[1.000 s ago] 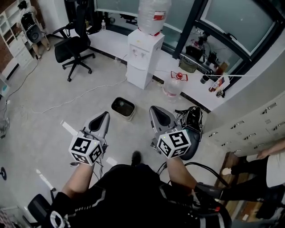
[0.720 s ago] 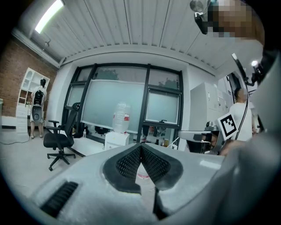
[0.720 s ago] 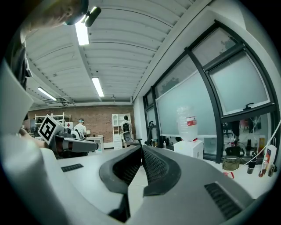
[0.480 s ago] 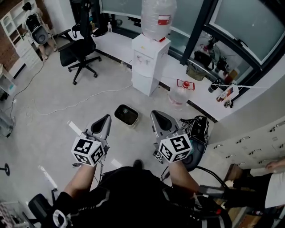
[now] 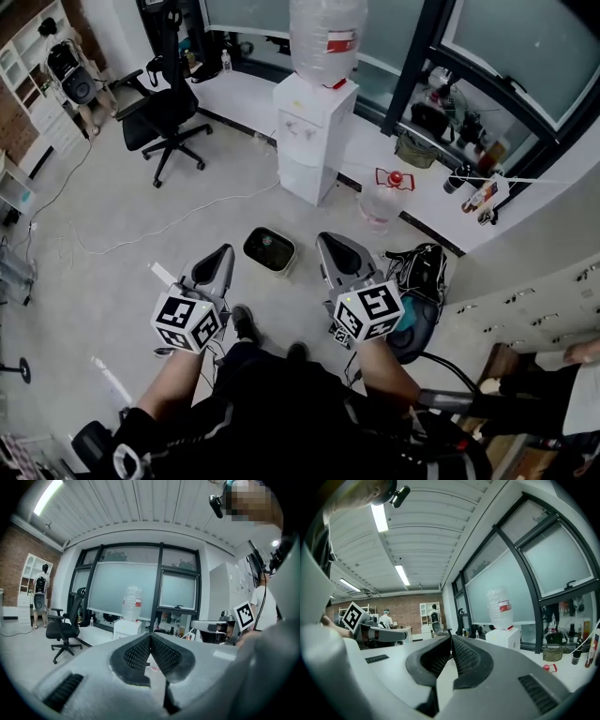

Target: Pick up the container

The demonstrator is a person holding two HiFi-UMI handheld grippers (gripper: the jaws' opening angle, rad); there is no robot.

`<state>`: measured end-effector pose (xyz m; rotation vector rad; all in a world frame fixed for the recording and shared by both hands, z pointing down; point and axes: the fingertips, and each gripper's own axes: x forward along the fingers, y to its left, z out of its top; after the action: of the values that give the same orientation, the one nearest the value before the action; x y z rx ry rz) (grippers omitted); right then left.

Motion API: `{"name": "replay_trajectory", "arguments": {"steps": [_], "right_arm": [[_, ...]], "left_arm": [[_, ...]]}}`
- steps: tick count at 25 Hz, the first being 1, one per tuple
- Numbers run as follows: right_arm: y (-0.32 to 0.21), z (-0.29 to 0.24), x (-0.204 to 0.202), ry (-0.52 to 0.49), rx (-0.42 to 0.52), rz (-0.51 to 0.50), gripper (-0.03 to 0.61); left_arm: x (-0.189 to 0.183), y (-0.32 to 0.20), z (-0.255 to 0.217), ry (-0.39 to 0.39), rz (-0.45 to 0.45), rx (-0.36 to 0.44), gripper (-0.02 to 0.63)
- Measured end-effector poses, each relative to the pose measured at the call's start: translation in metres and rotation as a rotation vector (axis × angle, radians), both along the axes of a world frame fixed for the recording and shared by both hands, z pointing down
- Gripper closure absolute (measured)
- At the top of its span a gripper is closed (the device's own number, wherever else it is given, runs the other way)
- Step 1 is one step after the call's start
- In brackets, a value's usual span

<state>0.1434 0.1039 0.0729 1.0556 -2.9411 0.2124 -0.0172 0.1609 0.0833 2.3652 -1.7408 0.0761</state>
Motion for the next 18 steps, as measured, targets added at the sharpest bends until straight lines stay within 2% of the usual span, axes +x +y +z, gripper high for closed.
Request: {"name": "replay_trajectory", "arguments": {"steps": [7,10,18], "right_arm": [[-0.043,0.007,-0.01,0.045,0.009,0.087,0.568],[-0.066,0.008,-0.027,0.031,0.004,0.117,0.568],[-0.116,0.026,-0.064,0.034,-0.033,0.162,0.568]], "left_arm": [[-0.017,-0.048,0.011,0.021,0.07,-0.008,0.604],[-0.039,-0.076,0.01,0.013,0.099,0.001,0.604],[-0.074,-0.138,0.034,0.03,0.196,-0.053,0.604]]}}
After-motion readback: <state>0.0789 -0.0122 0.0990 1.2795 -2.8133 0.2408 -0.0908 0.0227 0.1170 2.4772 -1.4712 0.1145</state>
